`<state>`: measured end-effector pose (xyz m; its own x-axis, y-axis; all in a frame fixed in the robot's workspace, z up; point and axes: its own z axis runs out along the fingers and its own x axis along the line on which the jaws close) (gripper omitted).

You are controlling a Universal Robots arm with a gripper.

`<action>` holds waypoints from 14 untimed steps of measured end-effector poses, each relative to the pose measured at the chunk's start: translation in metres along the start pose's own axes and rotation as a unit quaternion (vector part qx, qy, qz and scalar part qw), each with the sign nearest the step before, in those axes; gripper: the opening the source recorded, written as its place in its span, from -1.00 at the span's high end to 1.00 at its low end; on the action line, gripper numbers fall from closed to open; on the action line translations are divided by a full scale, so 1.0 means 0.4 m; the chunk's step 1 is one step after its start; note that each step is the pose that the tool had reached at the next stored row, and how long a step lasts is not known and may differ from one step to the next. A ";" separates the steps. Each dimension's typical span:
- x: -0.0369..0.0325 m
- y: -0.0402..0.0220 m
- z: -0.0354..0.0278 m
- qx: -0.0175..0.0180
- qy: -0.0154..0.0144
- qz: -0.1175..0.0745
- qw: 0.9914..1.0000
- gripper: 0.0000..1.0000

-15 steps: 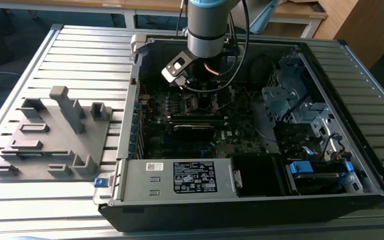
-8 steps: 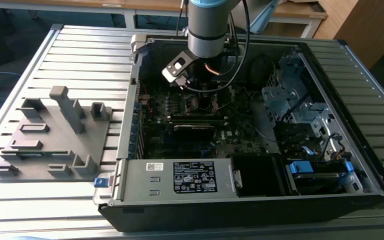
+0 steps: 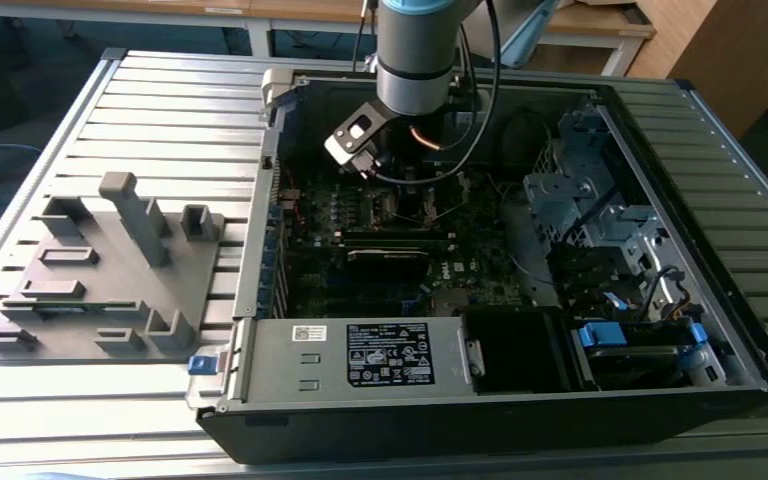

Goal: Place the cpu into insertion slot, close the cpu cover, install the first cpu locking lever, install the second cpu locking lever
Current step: 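Place the cpu into insertion slot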

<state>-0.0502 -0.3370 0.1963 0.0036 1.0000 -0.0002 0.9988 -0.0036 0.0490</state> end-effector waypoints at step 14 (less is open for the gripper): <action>0.000 0.000 -0.005 0.000 0.000 0.001 1.000 -0.07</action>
<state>-0.0502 -0.3369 0.1982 0.0052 1.0000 0.0001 0.9988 -0.0052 0.0492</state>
